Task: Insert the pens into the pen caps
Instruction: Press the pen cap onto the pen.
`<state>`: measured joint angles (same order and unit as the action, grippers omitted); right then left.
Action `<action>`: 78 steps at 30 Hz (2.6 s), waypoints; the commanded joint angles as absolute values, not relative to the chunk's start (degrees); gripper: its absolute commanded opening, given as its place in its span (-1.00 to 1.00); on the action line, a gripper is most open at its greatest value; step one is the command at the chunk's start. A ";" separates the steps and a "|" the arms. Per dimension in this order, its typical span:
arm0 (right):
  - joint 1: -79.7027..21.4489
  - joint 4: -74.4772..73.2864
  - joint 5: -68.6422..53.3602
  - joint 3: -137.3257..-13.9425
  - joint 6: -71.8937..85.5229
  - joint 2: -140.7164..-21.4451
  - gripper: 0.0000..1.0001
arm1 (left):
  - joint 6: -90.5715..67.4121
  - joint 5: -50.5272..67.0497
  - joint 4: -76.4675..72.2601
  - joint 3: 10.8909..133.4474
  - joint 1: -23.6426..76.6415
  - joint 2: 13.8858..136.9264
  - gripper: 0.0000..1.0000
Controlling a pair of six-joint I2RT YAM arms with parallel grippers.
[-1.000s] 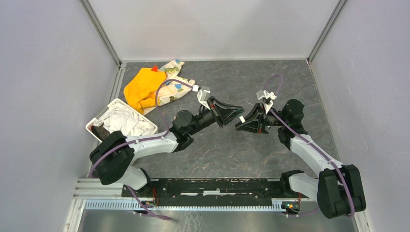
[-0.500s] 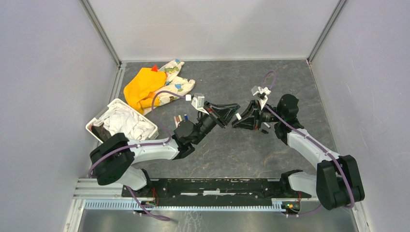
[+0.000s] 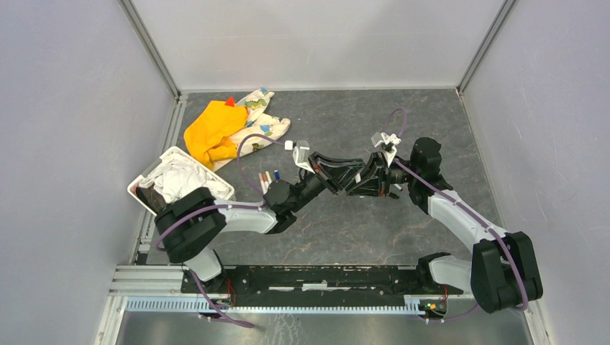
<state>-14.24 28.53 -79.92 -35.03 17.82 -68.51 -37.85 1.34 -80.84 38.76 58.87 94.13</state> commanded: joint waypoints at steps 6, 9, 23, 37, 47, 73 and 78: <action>-13.14 35.87 -57.18 -47.18 15.48 -68.02 -1.00 | -34.39 23.13 -29.50 33.49 66.99 90.57 -0.96; -13.14 37.58 -57.92 -45.92 17.15 -68.27 -1.00 | -35.04 14.99 -26.66 33.57 66.97 89.19 -0.96; -16.57 49.05 -67.02 -35.09 24.53 -69.08 -1.00 | -35.77 0.67 -42.38 40.53 66.32 80.08 -0.53; -16.54 50.63 -68.20 -34.45 26.23 -67.91 -1.00 | -27.20 -3.27 -33.48 38.85 65.10 66.56 0.32; -16.62 51.76 -69.14 -34.35 26.75 -67.88 -1.00 | -22.18 -9.12 -28.50 37.50 63.57 58.94 0.89; -19.17 51.48 -71.81 -35.77 28.12 -69.18 -1.00 | -32.68 36.91 -49.10 53.52 44.30 78.53 0.58; -19.47 51.53 -71.81 -35.86 28.45 -69.68 -1.00 | -35.02 37.47 -51.86 54.93 44.30 81.20 0.33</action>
<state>-19.05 49.17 -71.13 -33.63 27.49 -69.32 -31.29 35.03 -46.54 51.86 44.69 79.94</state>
